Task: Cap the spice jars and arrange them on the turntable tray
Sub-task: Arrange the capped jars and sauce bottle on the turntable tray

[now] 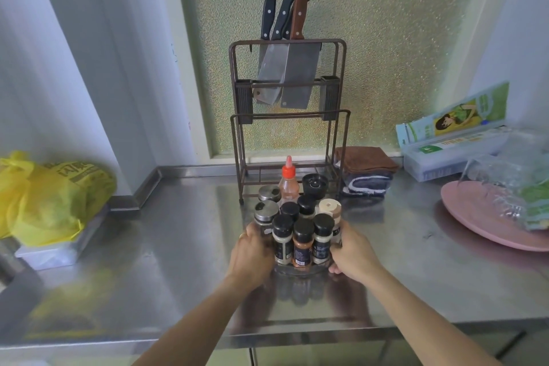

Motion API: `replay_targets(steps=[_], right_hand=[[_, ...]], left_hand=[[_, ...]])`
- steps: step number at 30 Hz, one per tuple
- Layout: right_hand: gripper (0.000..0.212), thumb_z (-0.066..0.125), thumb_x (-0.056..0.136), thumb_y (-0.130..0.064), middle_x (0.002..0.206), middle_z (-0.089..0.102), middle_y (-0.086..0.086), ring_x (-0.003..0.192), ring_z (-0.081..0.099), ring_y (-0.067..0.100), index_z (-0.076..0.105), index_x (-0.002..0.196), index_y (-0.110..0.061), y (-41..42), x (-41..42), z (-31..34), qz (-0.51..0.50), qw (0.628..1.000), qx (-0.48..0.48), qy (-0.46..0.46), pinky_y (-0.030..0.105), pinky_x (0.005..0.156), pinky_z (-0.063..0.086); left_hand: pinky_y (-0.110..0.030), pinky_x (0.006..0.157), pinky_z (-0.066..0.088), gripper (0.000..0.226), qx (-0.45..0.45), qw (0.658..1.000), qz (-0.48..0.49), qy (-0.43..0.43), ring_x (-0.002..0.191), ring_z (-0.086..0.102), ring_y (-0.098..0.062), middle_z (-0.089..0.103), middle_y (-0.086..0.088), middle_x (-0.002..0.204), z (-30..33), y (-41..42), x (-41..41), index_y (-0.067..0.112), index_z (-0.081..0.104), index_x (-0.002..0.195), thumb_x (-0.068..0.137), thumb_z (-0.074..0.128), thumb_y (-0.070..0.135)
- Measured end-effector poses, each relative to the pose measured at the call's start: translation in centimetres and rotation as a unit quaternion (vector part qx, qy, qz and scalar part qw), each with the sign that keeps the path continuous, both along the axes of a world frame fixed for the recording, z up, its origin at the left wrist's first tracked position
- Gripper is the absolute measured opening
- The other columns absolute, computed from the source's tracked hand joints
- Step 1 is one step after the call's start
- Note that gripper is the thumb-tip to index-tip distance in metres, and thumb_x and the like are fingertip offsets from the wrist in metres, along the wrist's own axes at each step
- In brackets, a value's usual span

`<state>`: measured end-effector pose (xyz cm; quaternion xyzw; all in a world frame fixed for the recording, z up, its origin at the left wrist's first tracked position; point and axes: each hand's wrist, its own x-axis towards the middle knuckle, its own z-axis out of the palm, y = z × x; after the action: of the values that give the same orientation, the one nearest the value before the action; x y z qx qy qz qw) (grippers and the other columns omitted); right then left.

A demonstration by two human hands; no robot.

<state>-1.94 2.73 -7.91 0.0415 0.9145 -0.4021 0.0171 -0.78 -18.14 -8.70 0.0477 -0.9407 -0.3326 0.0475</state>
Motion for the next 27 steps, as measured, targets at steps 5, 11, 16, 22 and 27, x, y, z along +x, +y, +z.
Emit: replay_targets(steps=[5, 11, 16, 22, 27], right_hand=[[0.034, 0.051, 0.097, -0.006, 0.099, 0.073, 0.009, 0.049, 0.074, 0.02, 0.051, 0.129, -0.017, -0.1, -0.1, -0.2, -0.003, 1.0, 0.003, 0.018, 0.038, 0.055, 0.065], [0.032, 0.051, 0.099, -0.005, 0.106, 0.073, 0.006, 0.051, 0.074, 0.017, 0.052, 0.127, -0.02, -1.1, 0.3, -0.6, 0.008, 1.0, 0.006, 0.021, 0.036, 0.057, 0.065], [0.027, 0.048, 0.097, -0.003, 0.105, 0.068, 0.004, 0.048, 0.073, 0.014, 0.052, 0.117, -0.021, -4.4, 0.6, -0.5, 0.032, 0.998, 0.007, 0.045, 0.024, 0.045, 0.055], [0.019, 0.05, 0.098, -0.007, 0.112, 0.065, 0.008, 0.05, 0.073, 0.019, 0.056, 0.113, -0.015, -11.2, -1.0, 0.1, 0.089, 0.994, -0.01, 0.066, 0.027, 0.045, 0.057], [0.031, 0.051, 0.099, -0.008, 0.126, 0.059, 0.01, 0.053, 0.074, 0.019, 0.055, 0.129, -0.013, -17.9, -4.2, 0.0, 0.133, 0.989, -0.012, 0.066, 0.02, 0.041, 0.053]], left_hand=[[-0.042, 0.088, 0.053, 0.038, 0.012, 1.0, 0.01, 0.017, 0.108, 0.063, -0.038, 0.069, -0.016, 0.118, -0.1, -0.2, -0.3, 0.008, 0.052, 0.127, 0.089, 0.05, 0.011], [-0.043, 0.083, 0.058, 0.037, 0.028, 0.998, 0.007, 0.047, 0.098, 0.068, -0.037, 0.072, -0.015, 0.11, 0.0, -1.6, 0.2, 0.009, 0.059, 0.121, 0.085, 0.052, 0.003], [-0.037, 0.081, 0.057, 0.039, 0.031, 0.997, 0.035, 0.068, 0.093, 0.07, -0.032, 0.073, -0.011, 0.108, 0.4, -5.2, 1.3, 0.011, 0.059, 0.125, 0.087, 0.052, 0.006], [-0.039, 0.075, 0.059, 0.04, 0.031, 0.992, 0.093, 0.076, 0.084, 0.073, -0.034, 0.077, -0.011, 0.092, 2.2, -12.3, 2.5, 0.018, 0.063, 0.12, 0.081, 0.059, 0.014], [-0.042, 0.072, 0.06, 0.038, 0.033, 0.986, 0.139, 0.085, 0.082, 0.074, -0.032, 0.076, -0.009, 0.089, 3.0, -18.7, 1.9, 0.019, 0.066, 0.116, 0.078, 0.062, 0.02]])
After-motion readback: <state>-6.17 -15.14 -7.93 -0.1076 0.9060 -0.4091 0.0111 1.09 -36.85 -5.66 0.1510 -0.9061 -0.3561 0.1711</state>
